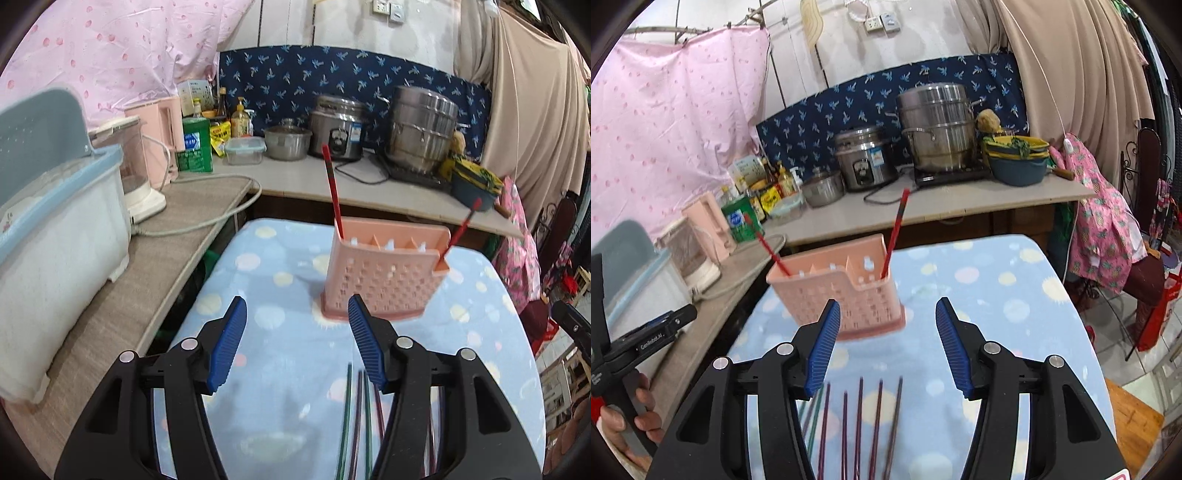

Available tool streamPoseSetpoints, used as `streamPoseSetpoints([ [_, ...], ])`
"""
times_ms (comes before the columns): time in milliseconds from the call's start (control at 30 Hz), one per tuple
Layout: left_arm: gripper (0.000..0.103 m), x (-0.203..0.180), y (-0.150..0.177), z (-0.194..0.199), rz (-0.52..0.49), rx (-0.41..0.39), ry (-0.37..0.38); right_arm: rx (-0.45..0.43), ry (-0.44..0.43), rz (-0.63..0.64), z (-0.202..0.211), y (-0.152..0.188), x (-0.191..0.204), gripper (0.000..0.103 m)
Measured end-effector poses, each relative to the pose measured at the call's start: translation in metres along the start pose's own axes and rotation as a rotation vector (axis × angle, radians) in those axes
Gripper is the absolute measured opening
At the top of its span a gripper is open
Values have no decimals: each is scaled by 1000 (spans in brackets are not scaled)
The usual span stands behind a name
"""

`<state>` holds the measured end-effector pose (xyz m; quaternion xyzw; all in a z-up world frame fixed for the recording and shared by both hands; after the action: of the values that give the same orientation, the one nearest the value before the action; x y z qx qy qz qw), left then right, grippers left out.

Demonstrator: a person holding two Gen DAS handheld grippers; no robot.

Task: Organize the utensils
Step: 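Open both tools to drop the red chopsticks into the pink basket, then move both open tools back down to the remaining chopsticks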

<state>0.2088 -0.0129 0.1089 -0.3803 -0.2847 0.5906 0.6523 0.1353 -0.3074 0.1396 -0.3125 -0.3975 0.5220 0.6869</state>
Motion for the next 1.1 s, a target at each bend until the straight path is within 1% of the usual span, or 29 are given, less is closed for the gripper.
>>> streamPoseSetpoints([
  [100, 54, -1, 23, 6, -21, 29, 7, 31, 13, 11, 8, 24, 0, 52],
  [233, 54, -3, 55, 9, -20, 79, 23, 82, 27, 40, 14, 57, 4, 52],
  [367, 54, -3, 83, 10, -22, 129, 22, 128, 43, 83, 20, 90, 9, 52],
  [500, 54, -3, 108, 10, -30, 171, 21, 172, 48, 84, 21, 117, 8, 52],
  [800, 54, -3, 142, 14, -32, 226, 33, 247, 67, 88, 23, 164, 6, 52],
  [1000, 54, -5, 157, 15, -37, 254, 48, 293, 71, 95, 22, 187, 6, 52],
  [1100, 54, -5, 163, 15, -40, 265, 54, 304, 72, 106, 21, 195, 7, 50],
])
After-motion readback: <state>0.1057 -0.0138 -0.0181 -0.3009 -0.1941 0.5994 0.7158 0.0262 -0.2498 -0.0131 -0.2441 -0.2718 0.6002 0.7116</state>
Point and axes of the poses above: each gripper's, at about its wrist camera, not at the fingertips, and z roughly against the way its jaws point, x to its left, y to its underside, the point moved 3 cm from there along -z, roughly the way its jaws point, and after that the axes turned 4 degrees about -x, right-handed, at the moved point
